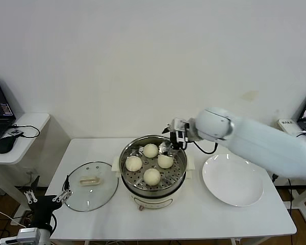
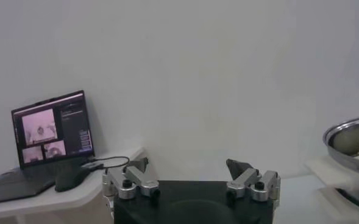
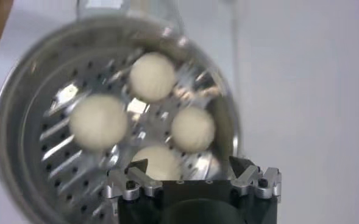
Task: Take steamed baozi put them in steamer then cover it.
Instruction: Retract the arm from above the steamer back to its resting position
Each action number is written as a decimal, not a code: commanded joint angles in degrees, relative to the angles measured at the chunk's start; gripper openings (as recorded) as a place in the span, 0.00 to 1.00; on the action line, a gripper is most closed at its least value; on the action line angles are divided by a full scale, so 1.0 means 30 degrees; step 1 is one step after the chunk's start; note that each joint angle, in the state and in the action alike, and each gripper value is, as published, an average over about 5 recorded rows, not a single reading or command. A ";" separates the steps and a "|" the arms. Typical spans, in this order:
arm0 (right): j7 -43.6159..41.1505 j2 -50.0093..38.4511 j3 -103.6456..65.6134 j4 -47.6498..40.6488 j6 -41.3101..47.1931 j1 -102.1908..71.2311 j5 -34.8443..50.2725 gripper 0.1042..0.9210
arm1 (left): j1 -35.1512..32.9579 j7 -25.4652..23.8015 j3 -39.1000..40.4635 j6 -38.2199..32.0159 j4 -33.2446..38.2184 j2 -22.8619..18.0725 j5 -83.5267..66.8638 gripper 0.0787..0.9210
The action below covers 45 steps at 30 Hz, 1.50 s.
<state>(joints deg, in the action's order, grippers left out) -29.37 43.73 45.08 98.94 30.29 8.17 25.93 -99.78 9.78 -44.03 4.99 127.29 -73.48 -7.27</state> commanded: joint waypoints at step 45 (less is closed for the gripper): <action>0.7357 0.7664 -3.0731 0.3468 -1.3491 -3.2988 -0.3288 0.88 | 0.4063 0.0851 0.1620 -0.4510 -1.0127 0.2146 2.6995 0.88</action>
<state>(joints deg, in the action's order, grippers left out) -7.62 64.81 -44.28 109.50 -8.97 -87.00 16.39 -93.45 12.25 -42.37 -7.74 102.40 -67.62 67.10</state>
